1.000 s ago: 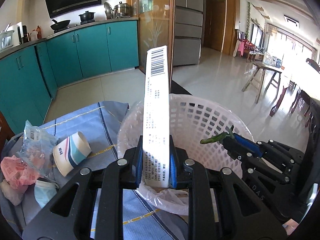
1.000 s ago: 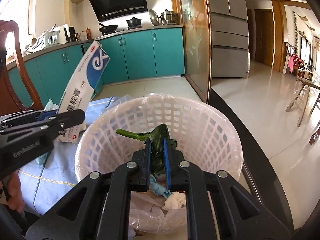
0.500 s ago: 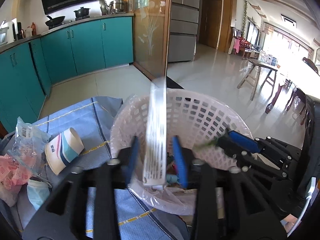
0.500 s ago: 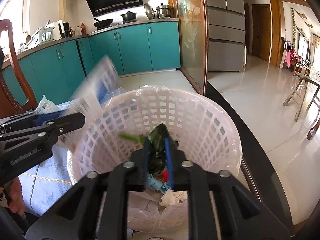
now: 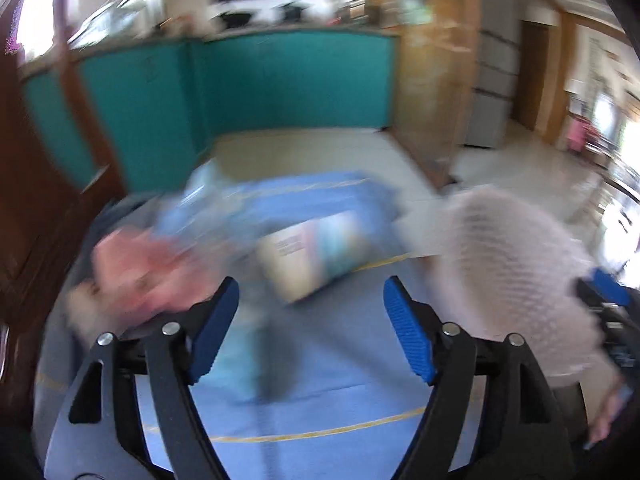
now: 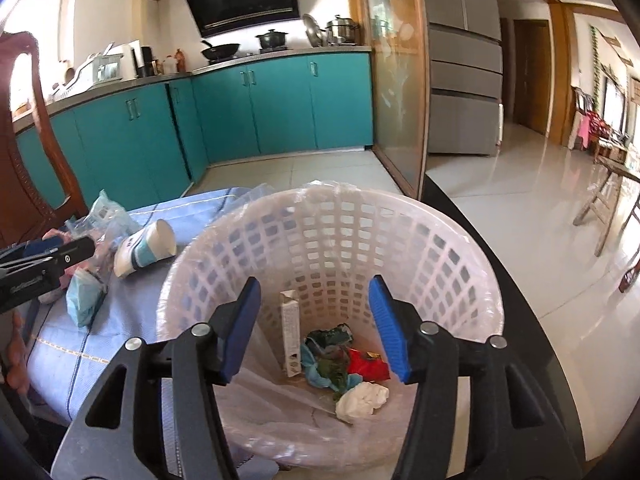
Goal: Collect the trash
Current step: 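Grasp the blue face mask with the left tool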
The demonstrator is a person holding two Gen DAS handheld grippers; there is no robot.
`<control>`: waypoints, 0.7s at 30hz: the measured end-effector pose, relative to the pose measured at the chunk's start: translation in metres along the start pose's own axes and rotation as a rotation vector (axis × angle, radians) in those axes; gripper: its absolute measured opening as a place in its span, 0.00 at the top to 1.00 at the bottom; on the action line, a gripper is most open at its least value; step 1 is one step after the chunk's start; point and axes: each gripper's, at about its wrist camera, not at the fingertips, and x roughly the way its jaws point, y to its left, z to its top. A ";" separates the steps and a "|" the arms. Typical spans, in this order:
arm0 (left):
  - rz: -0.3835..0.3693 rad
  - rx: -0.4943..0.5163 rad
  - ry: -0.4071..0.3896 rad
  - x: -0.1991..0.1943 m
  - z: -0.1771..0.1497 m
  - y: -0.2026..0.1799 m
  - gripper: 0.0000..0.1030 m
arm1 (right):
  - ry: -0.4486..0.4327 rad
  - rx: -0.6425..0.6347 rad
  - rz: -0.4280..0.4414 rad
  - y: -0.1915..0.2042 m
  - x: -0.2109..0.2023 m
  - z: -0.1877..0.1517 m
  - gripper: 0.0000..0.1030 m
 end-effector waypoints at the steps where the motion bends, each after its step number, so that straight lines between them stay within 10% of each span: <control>1: 0.019 -0.021 0.023 0.006 -0.003 0.010 0.26 | 0.000 -0.010 0.008 0.005 0.000 0.000 0.43; 10: 0.018 -0.098 0.164 0.049 -0.025 0.053 0.24 | 0.001 -0.116 0.104 0.069 0.012 0.013 0.35; 21: -0.013 -0.090 0.161 0.057 -0.034 0.066 0.68 | -0.004 -0.209 0.165 0.122 0.019 0.015 0.29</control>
